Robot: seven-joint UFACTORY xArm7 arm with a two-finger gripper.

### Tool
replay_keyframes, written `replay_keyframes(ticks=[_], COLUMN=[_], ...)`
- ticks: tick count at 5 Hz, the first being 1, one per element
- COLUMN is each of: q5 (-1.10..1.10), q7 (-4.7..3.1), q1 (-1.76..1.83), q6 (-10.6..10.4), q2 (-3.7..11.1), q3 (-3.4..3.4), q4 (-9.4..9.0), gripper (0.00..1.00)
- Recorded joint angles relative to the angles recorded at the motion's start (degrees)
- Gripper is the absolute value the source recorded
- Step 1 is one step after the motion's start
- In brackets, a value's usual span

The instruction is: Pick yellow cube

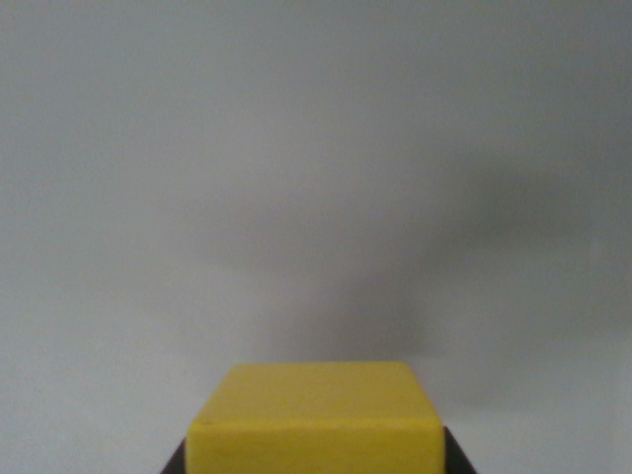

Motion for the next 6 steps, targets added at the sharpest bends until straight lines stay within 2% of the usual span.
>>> replay_keyframes(ticks=[1, 2, 3, 4, 5, 6], q5=[0.00, -0.16, -0.16, -0.33, -0.33, -0.51], q7=[0.00, 0.11, 0.11, 0.23, 0.23, 0.35], q1=[0.00, 0.04, 0.04, 0.08, 0.08, 0.12], q6=[0.00, 2.14, 2.14, 4.28, 4.28, 6.65], q2=[0.00, -0.86, -0.86, -1.72, -1.72, -2.67], q3=[0.00, -0.01, -0.01, -0.01, -0.01, -0.02], q4=[0.00, 1.29, 1.29, 2.58, 2.58, 4.01], gripper=[1.00, 1.00, 1.00, 1.00, 1.00, 1.00])
